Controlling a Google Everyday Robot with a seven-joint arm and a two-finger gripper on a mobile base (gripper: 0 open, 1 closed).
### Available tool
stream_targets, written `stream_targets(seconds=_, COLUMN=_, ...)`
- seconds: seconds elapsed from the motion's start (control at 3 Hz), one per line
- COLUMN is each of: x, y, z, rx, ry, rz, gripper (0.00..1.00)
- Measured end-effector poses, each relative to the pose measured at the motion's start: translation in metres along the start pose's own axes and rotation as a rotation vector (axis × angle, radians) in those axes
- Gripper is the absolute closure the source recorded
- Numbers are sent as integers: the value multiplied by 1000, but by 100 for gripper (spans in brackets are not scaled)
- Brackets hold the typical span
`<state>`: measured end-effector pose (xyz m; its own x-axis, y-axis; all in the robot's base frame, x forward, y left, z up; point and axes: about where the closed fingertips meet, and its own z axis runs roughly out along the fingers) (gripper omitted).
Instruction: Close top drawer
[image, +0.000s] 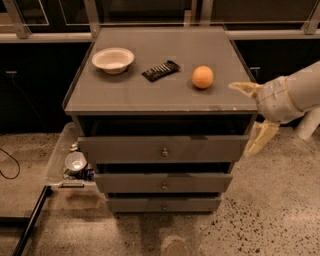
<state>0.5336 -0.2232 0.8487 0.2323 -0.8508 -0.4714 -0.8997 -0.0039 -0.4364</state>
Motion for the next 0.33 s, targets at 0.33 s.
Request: stream_targets(seconds=0.33, x=-8, y=-18, z=-14, rx=39, ry=-2, rz=-20, gripper=0)
